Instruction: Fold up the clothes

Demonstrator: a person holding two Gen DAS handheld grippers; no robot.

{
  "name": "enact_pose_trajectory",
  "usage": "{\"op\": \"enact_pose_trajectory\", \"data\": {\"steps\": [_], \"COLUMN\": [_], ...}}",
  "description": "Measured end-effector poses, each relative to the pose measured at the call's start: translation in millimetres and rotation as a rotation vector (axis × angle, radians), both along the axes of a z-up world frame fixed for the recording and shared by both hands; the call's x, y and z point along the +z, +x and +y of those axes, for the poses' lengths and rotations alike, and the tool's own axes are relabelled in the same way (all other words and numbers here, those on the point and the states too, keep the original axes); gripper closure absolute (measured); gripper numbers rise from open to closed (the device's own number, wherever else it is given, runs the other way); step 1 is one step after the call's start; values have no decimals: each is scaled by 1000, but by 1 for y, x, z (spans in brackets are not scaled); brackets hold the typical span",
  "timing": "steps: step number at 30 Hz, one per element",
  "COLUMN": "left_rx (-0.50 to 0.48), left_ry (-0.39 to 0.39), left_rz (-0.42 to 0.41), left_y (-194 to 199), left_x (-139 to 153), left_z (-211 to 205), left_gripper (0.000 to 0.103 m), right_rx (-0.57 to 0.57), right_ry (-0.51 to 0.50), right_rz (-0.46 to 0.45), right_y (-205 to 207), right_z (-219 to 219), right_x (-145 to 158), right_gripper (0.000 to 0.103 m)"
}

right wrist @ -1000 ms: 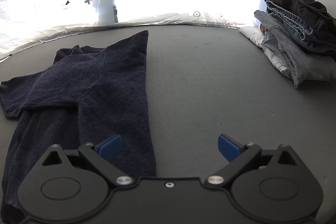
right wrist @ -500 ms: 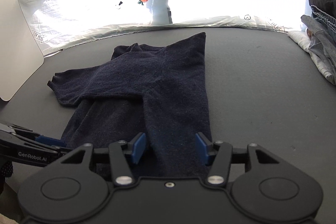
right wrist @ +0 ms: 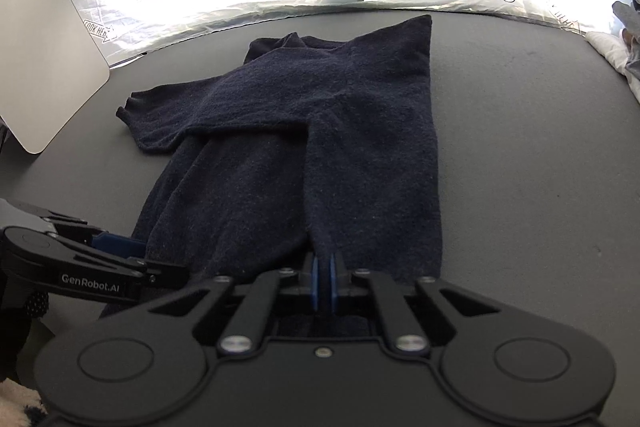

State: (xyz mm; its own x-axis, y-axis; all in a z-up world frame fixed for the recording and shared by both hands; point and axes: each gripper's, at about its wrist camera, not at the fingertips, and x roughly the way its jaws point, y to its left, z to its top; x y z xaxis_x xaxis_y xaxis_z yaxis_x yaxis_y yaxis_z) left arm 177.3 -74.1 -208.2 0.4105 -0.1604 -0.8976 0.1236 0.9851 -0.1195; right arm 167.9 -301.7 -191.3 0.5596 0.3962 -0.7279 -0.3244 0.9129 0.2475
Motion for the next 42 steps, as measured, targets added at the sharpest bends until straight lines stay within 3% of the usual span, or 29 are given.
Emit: {"op": "enact_pose_trajectory", "data": {"steps": [6, 10, 16, 19, 22, 24, 27, 31, 35, 39, 42], "left_rx": [-3, -7, -13, -8, 8, 24, 74, 180, 322, 447, 487], "left_ry": [-2, -8, -30, -67, -108, -146, -223, -261, -218, -59, -2], "left_rz": [0, -1, -2, 5, 20, 33, 35, -19, -72, -82, -98], "left_y": [0, -1, -1, 1, 5, 7, 10, 17, 32, 57, 75], "left_x": [-1, -1, -1, -1, 0, 3, 12, 28, 33, 26, 22], "left_z": [-1, -1, 0, 3, 8, 15, 33, 66, 104, 135, 157], "left_gripper": [45, 43, 39, 30, 29, 29, 29, 29, 29, 29, 29], "right_rx": [-115, -223, -193, -203, -194, -170, -128, -94, -121, -170, -203], "right_ry": [408, 664, 529, 539, 551, 542, 505, 434, 337, 280, 235], "right_rz": [109, 211, 313, 322, 355, 337, 273, 180, 99, 64, 36], "right_y": [22, 39, 49, 47, 53, 57, 64, 79, 110, 154, 191], "right_z": [-24, -31, 3, 7, 4, 3, 5, 7, 2, -8, -8], "right_x": [4, -17, -54, -64, -57, -45, -22, 3, 13, 17, 18], "right_gripper": [97, 97, 96, 95, 86, 67, 65, 65, 65, 65, 65]}}
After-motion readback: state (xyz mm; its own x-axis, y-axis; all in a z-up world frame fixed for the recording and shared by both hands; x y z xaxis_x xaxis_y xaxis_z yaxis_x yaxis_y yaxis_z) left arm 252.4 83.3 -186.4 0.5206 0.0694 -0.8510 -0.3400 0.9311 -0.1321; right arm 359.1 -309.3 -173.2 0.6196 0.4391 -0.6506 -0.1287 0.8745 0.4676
